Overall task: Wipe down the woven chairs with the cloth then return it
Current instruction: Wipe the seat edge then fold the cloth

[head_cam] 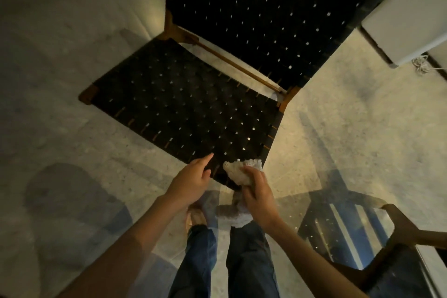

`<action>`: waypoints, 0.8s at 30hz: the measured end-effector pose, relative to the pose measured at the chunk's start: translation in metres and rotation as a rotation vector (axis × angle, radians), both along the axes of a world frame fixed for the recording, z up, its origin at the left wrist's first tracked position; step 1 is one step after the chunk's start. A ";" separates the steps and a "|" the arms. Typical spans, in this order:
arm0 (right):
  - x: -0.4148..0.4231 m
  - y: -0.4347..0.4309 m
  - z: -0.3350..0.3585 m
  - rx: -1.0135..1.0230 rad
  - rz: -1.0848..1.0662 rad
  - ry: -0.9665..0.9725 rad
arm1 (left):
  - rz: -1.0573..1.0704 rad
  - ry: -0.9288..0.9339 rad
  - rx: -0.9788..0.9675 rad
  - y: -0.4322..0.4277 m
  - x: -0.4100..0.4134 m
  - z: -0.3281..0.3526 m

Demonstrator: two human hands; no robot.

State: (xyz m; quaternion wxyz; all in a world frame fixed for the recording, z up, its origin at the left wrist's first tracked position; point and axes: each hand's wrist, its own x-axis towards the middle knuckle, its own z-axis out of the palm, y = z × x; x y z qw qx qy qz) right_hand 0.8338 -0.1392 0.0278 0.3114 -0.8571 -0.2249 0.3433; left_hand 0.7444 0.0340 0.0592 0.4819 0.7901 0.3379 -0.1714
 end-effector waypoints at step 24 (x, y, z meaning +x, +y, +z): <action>0.074 0.182 0.340 0.585 0.186 -0.142 | 0.106 -0.740 0.119 0.163 0.056 0.302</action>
